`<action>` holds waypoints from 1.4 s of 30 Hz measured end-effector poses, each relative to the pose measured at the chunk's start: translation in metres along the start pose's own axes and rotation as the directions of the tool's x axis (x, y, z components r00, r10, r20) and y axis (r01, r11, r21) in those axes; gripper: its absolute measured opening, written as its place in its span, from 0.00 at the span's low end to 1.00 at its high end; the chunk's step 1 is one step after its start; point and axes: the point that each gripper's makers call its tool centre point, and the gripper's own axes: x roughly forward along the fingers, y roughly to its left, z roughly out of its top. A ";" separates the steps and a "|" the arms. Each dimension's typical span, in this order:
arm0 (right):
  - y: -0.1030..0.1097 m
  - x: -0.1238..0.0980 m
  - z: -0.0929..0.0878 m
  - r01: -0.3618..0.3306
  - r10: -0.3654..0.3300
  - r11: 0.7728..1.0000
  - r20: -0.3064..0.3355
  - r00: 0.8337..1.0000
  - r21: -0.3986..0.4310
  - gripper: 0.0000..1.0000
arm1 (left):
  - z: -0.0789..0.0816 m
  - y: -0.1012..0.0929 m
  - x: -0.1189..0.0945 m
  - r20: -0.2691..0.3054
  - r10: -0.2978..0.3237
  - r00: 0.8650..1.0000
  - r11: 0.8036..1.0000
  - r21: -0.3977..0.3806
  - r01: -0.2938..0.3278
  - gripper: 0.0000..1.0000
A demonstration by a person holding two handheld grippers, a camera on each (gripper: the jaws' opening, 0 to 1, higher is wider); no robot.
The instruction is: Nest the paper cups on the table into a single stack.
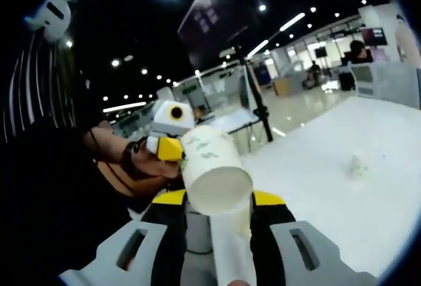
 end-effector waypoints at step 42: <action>-0.006 -0.007 0.002 0.156 -0.150 0.985 0.086 0.985 -0.069 0.61 | 0.000 0.000 0.005 -0.160 0.035 0.986 0.995 0.102 -0.018 0.00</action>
